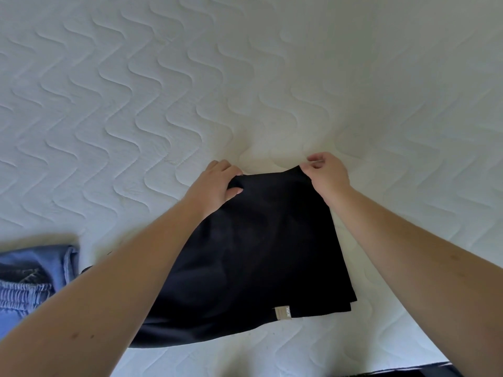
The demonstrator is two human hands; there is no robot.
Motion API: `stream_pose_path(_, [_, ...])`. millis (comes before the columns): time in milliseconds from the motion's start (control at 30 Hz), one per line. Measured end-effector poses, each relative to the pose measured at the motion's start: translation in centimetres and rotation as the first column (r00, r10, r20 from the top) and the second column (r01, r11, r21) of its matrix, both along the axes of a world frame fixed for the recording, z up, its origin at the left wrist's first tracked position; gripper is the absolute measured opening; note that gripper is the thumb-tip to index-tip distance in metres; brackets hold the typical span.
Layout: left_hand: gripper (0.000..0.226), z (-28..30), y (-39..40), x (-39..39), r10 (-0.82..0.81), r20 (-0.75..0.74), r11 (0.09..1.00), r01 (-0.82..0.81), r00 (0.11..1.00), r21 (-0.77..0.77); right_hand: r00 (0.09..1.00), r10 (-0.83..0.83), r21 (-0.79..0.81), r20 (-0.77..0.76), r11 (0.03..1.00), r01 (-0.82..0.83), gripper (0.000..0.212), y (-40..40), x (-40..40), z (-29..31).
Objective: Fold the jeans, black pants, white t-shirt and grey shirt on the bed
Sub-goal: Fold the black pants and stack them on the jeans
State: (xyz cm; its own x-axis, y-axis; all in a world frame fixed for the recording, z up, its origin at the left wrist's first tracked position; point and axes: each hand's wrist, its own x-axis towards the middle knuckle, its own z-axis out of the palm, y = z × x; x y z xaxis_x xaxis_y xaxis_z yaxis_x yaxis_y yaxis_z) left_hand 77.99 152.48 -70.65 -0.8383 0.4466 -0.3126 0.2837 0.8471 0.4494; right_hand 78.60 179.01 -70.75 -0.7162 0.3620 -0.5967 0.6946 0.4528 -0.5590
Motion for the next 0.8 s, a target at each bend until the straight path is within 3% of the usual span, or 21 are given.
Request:
stream_pose_path(133, [0.022, -0.1, -0.1, 0.5, 0.132, -0.003, 0.987, -0.132, 0.991, 0.088, 0.996, 0.075, 0.056, -0.054, 0.996, -0.072, 0.030, -0.4, 0.1, 0.0])
stream_pose_path(267, [0.027, -0.2, -0.5, 0.3, 0.257, 0.081, 0.961, -0.263, 0.963, 0.086, 0.999, 0.053, 0.017, 0.012, 0.998, -0.053, 0.034, -0.2, 0.0, -0.1])
stream_pose_path(467, [0.034, 0.2, -1.2, -0.2, 0.246, 0.105, 0.969, -0.240, 0.964, -0.060, 0.994, 0.083, 0.143, -0.067, 0.987, -0.073, 0.002, 0.1, -0.5, 0.4])
stream_pose_path(667, [0.025, 0.3, -0.8, -0.3, 0.314, 0.033, 0.949, -0.314, 0.949, 0.005, 0.980, -0.041, 0.102, -0.195, 0.993, 0.062, 0.010, 1.1, -0.5, -0.2])
stream_pose_path(733, [0.024, 0.2, -0.5, -0.2, 0.296, 0.033, 0.955, -0.296, 0.955, -0.004, 0.969, -0.015, 0.072, -0.247, 0.997, 0.034, 0.007, 1.5, -0.5, -0.4])
stream_pose_path(800, [0.025, 0.0, -0.3, 0.0, 0.279, 0.045, 0.960, -0.279, 0.959, -0.012, 0.974, 0.106, 0.083, -0.201, 0.992, -0.090, 0.010, 1.7, -0.5, -0.5])
